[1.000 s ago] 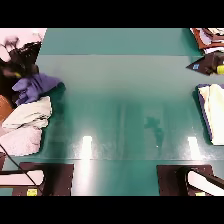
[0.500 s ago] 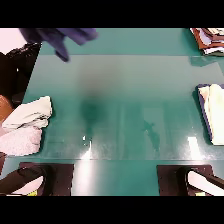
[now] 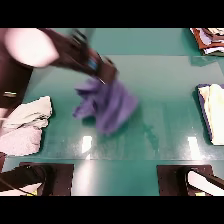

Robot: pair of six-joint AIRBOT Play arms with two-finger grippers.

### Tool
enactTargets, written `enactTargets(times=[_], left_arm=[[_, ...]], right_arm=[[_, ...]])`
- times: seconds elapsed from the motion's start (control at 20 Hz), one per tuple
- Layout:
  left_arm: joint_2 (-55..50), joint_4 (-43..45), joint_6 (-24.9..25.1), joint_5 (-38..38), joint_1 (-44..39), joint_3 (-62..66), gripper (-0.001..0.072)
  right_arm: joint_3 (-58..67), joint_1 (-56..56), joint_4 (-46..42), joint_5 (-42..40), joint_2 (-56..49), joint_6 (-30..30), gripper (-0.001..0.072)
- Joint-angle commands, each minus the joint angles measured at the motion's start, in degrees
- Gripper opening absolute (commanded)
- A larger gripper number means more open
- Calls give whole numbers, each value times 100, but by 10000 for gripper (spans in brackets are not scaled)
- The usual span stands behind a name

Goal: Fold the shirts.

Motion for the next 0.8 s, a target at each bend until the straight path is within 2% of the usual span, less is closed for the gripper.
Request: enactTargets(times=[0.0, 0.2, 0.45, 0.6, 0.75], left_arm=[[-527, -485, 105, -46, -238, -608, 590], [-343, 205, 98, -505, 562, -612, 590], [-168, 22, 109, -813, 2138, -1021, 590], [-168, -424, 254, -640, 2671, -1891, 590], [-168, -592, 435, 79, 2765, -2833, 590]], right_arm=[[20, 4, 0, 332, 9, 2, 15], [17, 4, -2, 382, 7, 2, 15], [17, 4, -4, 380, 7, 2, 16], [17, 4, -11, 380, 7, 2, 16], [15, 4, -13, 380, 7, 2, 15]])
